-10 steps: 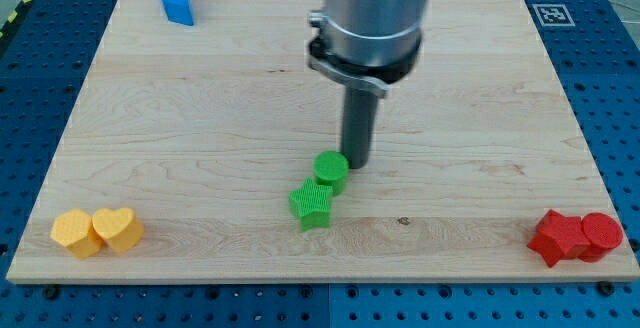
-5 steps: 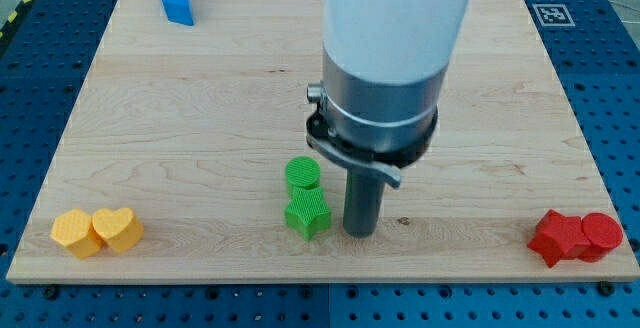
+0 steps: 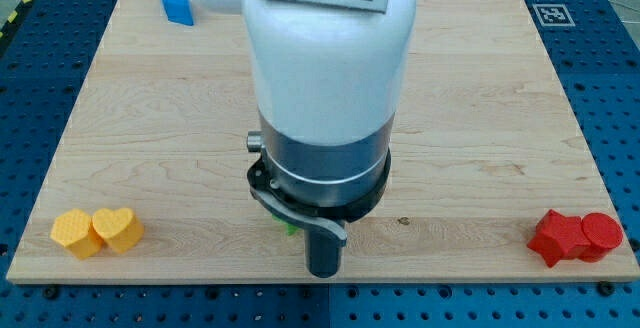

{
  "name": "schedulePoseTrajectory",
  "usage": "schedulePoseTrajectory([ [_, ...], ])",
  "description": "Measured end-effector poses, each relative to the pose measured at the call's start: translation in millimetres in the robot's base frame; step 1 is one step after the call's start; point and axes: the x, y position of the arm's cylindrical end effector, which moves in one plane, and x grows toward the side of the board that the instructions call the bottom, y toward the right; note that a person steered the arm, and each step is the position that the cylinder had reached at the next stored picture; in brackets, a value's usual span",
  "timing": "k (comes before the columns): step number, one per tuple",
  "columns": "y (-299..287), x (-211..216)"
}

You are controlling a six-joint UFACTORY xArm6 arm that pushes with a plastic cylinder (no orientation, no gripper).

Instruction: Push the green star into the green circle

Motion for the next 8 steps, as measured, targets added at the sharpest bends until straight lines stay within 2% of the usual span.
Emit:
schedulePoseTrajectory([
  [2,-41.2,-26.2],
  [3,-45.4,-0.9],
  [5,-81.5,-28.6],
  [6,-87.2,-28.0],
  [8,-56.1,-28.0],
])
